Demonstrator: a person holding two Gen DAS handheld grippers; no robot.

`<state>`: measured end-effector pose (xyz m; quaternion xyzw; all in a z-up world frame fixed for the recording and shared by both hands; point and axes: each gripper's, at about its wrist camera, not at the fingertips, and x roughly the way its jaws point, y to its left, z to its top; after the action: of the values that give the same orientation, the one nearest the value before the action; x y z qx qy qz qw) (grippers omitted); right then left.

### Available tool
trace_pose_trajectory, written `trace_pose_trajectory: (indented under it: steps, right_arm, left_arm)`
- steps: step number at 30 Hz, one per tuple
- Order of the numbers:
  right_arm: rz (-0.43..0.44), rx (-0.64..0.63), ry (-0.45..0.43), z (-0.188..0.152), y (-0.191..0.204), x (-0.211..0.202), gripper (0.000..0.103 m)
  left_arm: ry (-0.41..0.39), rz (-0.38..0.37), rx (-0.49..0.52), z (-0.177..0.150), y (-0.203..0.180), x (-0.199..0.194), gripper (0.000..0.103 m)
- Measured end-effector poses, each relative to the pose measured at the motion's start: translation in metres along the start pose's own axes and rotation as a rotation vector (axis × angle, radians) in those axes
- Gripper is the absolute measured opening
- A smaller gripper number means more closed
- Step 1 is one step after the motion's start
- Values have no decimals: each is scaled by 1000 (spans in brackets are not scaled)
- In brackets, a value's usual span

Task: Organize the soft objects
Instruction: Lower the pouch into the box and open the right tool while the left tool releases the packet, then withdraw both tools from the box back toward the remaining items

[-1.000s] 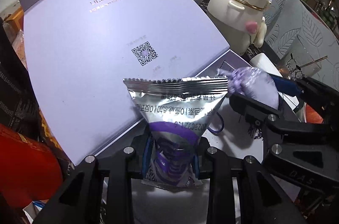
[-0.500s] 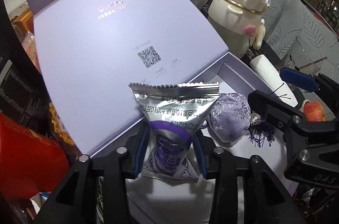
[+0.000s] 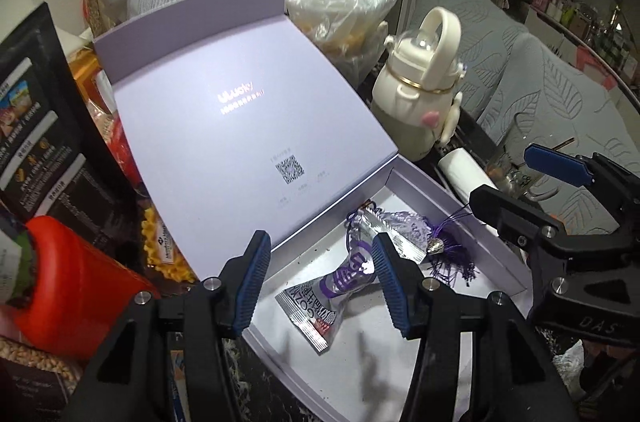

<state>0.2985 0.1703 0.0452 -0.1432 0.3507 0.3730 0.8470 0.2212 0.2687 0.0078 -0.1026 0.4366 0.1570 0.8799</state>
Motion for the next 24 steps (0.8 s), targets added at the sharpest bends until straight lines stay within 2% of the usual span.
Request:
trace_pose_trajectory:
  steps: [12,24]
  right_arm:
    - [-42,-34,-88,2,11,-73,81]
    - [-87,-23,-143,-24,18,-155,81]
  left_arm:
    - [-110,-11,36,-1,-10,-71,52]
    - [-213,-29,90,-27,-32,-143,52]
